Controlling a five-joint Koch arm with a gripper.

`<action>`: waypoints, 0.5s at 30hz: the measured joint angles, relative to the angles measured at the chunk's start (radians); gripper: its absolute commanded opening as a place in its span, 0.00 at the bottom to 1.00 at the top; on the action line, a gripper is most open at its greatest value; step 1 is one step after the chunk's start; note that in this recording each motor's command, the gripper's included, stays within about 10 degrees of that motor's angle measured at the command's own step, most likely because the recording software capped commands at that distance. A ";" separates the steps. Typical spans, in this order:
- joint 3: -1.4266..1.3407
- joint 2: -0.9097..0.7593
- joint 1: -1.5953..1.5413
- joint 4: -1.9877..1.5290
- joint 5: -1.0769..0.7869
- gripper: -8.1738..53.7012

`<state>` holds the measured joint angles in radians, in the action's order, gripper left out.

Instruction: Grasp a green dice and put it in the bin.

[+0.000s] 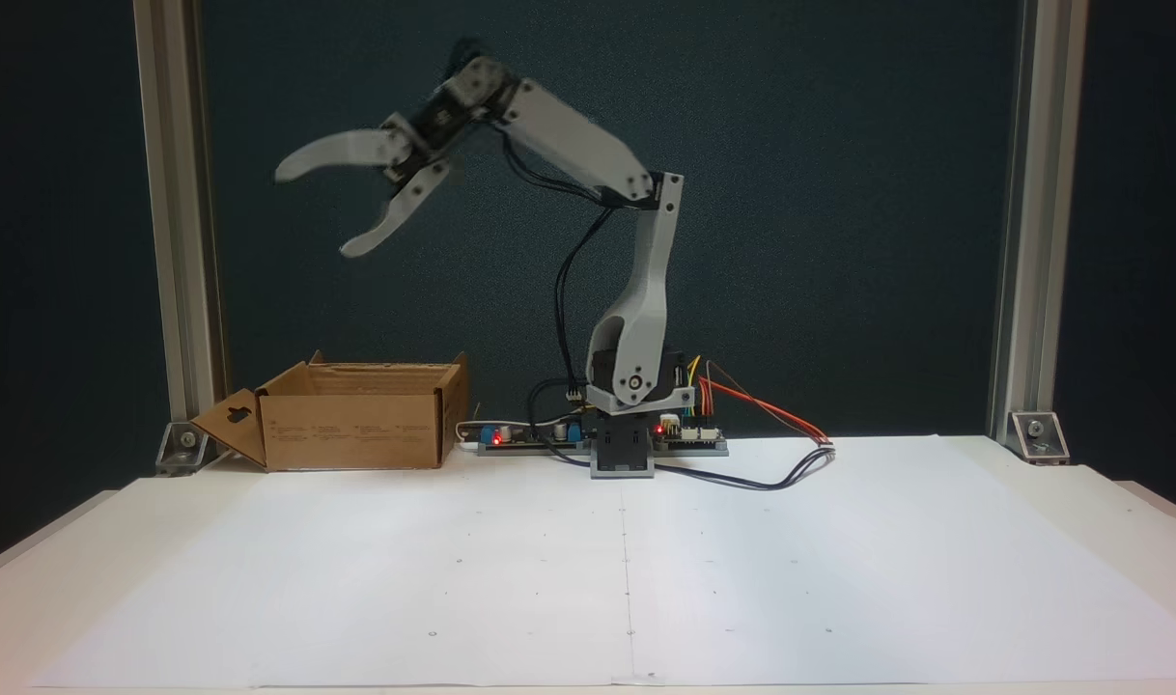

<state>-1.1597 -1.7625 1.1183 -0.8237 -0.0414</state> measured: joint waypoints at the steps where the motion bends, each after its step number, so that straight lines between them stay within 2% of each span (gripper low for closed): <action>1: 0.000 -0.003 -0.071 0.000 0.005 0.84; 10: -0.104 -0.057 -0.718 0.000 0.011 0.84; 15: -0.333 -0.130 -1.049 0.152 0.011 0.83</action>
<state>-1.4926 -1.8929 0.0690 -0.6719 -0.0307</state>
